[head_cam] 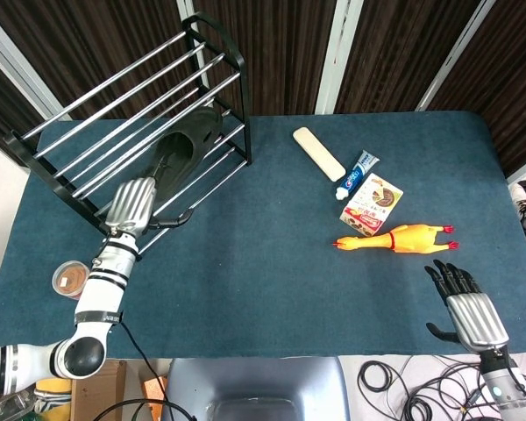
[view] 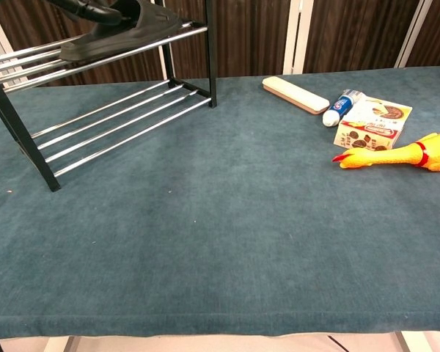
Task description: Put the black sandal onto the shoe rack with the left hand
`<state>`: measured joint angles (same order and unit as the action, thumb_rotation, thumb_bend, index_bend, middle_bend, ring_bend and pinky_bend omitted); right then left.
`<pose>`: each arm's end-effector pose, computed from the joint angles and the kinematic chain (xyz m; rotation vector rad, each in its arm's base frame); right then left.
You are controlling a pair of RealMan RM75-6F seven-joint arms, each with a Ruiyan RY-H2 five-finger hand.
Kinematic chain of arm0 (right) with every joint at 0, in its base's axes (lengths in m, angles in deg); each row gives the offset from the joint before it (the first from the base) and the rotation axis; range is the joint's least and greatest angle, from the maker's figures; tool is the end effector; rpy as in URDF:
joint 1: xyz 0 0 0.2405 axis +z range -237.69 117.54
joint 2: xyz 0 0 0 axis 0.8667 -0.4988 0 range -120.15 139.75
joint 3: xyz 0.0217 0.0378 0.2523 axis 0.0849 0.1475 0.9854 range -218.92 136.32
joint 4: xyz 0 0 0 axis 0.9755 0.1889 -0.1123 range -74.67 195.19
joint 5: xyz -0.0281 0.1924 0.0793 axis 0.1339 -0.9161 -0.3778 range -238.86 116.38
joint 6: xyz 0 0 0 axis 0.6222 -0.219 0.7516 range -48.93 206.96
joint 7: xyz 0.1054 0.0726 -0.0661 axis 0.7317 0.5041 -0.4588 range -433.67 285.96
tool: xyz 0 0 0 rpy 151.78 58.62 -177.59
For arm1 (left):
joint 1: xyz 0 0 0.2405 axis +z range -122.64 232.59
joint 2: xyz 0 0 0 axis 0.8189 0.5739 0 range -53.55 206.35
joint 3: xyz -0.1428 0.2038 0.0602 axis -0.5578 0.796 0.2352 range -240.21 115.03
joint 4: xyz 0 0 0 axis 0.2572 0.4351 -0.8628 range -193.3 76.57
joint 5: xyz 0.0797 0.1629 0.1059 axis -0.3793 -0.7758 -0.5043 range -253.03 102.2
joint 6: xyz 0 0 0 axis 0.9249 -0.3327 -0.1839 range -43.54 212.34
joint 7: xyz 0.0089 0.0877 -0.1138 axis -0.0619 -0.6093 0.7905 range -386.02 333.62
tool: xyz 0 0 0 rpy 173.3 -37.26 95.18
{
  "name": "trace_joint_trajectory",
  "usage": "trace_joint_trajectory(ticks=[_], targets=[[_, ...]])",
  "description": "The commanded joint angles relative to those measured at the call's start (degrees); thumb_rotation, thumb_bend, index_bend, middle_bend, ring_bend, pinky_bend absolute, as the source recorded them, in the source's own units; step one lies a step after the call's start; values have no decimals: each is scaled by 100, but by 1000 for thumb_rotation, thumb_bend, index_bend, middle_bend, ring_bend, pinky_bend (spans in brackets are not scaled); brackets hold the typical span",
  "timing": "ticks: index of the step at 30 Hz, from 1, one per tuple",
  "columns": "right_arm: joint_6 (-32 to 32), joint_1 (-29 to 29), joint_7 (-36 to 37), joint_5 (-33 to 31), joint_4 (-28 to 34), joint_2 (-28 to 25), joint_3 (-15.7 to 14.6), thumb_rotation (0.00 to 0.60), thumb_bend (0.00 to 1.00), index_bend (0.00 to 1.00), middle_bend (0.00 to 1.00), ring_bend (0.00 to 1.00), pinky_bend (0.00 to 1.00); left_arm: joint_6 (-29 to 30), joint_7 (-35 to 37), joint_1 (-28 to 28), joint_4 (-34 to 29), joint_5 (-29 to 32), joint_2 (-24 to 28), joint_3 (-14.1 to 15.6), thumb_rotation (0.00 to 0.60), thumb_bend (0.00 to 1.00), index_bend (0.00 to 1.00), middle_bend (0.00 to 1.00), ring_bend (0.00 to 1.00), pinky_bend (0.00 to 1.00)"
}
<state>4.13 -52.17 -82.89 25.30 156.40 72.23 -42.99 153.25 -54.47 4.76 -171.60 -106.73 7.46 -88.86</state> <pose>-0.3059 -0.1752 0.1281 1.6214 -0.9458 0.6965 -0.0606 0.3684 0.1227 -1.4533 -1.1304 -1.1382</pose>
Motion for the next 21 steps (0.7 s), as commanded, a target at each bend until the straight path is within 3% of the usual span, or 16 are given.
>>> trace_joint_trajectory(ticks=[1, 3, 7, 21], targets=[[-6, -4, 10, -5, -1, -5, 4, 600, 127, 0, 0, 0, 120, 52, 22, 163, 20, -395, 55, 340, 419, 255, 78, 280, 208, 245], [17, 4, -1, 11, -5, -5, -11, 600, 127, 0, 0, 0, 120, 103, -19, 209, 252, -662, -34, 556, 415, 257, 79, 280, 207, 242], [6, 1, 9, 6, -1, -9, -3, 600, 127, 0, 0, 0, 120, 103, 121, 289, 493, -894, -143, 705, 424, 257, 81, 280, 206, 239], [25, 4, -6, -14, 0, -6, -3, 600, 128, 0, 0, 0, 121, 157, 190, 477, 708, -917, 35, 778, 436, 258, 81, 293, 234, 255]])
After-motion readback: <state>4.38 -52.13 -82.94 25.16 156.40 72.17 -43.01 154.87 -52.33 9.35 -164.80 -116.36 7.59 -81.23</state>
